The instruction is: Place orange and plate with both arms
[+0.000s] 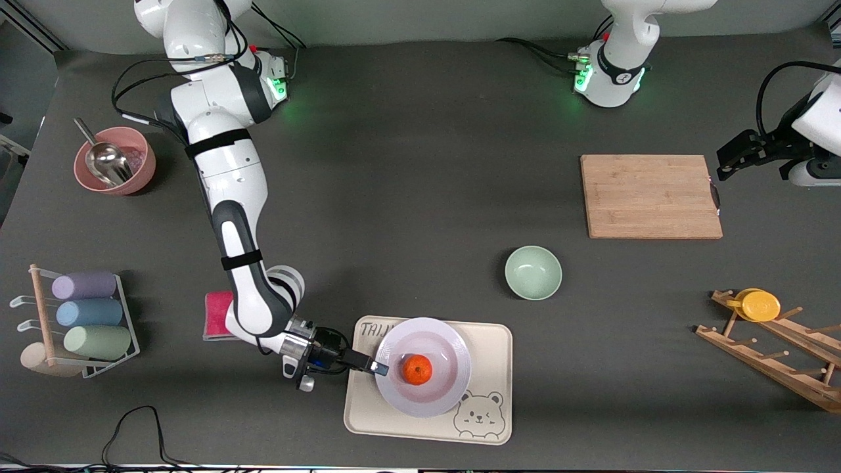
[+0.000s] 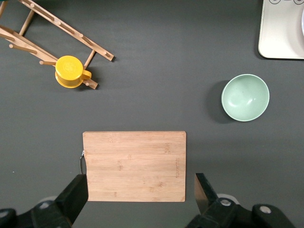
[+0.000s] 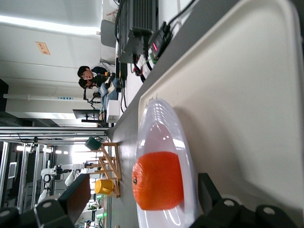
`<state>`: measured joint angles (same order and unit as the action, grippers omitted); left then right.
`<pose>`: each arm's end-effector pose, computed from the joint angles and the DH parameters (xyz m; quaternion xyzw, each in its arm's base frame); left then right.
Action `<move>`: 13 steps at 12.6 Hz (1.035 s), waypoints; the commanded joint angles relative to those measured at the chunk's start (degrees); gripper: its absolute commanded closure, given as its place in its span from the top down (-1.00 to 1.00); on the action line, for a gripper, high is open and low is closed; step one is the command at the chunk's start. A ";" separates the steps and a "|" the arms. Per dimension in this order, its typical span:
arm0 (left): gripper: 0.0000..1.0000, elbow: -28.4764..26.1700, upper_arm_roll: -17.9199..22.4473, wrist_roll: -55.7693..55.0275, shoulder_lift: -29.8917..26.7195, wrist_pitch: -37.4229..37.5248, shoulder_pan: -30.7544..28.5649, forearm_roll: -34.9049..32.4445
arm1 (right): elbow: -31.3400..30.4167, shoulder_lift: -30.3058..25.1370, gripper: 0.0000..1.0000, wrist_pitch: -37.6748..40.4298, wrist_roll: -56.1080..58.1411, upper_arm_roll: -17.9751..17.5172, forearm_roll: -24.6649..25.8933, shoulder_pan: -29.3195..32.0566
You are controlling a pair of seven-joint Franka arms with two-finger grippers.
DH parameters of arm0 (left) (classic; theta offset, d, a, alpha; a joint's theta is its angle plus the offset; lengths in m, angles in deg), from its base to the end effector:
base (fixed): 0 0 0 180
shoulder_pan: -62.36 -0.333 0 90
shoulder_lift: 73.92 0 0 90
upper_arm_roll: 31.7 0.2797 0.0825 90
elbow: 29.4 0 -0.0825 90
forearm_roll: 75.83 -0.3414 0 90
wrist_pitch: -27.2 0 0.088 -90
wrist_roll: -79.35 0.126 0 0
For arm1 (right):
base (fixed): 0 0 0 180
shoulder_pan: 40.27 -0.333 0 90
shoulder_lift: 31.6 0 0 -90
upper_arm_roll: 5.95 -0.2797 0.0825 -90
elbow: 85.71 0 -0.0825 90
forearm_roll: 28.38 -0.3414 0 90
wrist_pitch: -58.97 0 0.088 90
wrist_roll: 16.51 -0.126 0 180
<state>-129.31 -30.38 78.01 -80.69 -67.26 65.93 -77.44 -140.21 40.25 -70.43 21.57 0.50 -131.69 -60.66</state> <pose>0.4850 -0.0152 0.5602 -0.9998 0.0089 -0.0119 0.0123 0.6971 0.2507 0.1241 -0.8015 0.1138 -0.1423 0.5695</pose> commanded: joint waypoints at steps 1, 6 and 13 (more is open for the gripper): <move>1.00 0.15 -0.09 -0.76 -0.35 0.77 -0.31 0.20 | 0.00 -2.24 1.00 -0.41 -0.38 -0.04 6.16 0.96; 1.00 0.06 0.79 -0.68 -0.35 0.59 -0.31 0.29 | -4.55 -9.61 1.00 -0.24 -7.39 3.04 30.02 1.93; 1.00 0.15 0.61 -0.33 -0.26 0.68 -0.14 0.11 | -31.60 -32.97 1.00 -0.15 -16.53 9.35 60.46 -5.52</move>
<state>-129.36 -29.74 77.98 -80.69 -66.84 65.82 -77.40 -159.66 17.50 -70.26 8.93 6.59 -78.55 -61.76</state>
